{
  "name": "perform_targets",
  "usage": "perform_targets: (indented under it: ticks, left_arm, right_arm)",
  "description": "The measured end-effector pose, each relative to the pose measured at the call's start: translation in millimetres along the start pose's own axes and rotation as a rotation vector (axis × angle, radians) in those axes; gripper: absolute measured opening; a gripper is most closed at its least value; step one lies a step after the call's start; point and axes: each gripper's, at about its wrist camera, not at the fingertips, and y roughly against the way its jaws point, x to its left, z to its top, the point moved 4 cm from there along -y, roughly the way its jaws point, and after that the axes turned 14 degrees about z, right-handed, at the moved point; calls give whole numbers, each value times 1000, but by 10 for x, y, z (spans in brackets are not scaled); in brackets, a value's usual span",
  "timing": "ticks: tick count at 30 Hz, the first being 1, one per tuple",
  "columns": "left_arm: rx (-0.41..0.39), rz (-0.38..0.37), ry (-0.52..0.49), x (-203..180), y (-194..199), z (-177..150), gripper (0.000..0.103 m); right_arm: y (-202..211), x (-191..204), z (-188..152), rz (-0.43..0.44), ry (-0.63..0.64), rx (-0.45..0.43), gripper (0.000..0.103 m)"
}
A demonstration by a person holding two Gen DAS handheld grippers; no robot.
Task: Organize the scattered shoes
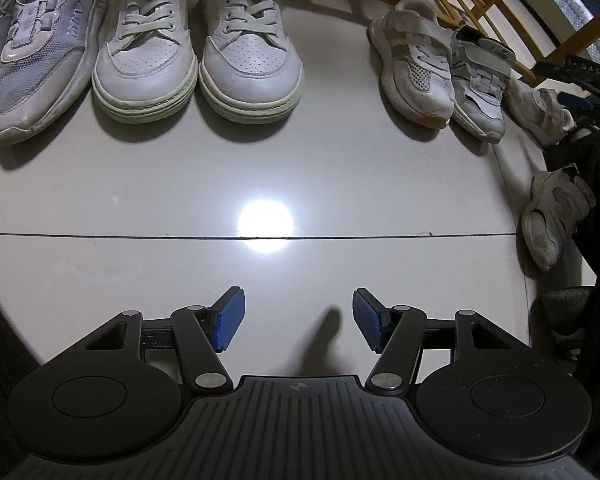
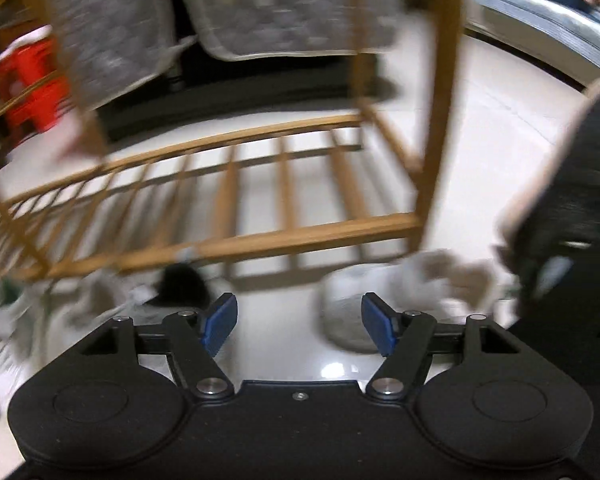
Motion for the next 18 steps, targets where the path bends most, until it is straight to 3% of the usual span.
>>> perform_targets:
  ticks: [4,7,16,18]
  left_arm:
    - [1,0,5,14,-7,19,61]
    - [0,1,3,13,-2,15,61]
    - [5,8,-5,41,14,13,61]
    - [7,11,-7,42,14,18,61]
  right_arm:
    - [-46,-317,144,-36,-74,8,69]
    - [-148,-513,194,-21,-138,38,58]
    - [-425,-660,117,-12,-182,100,37]
    - [-437,-661,104,-15,-178,94,24]
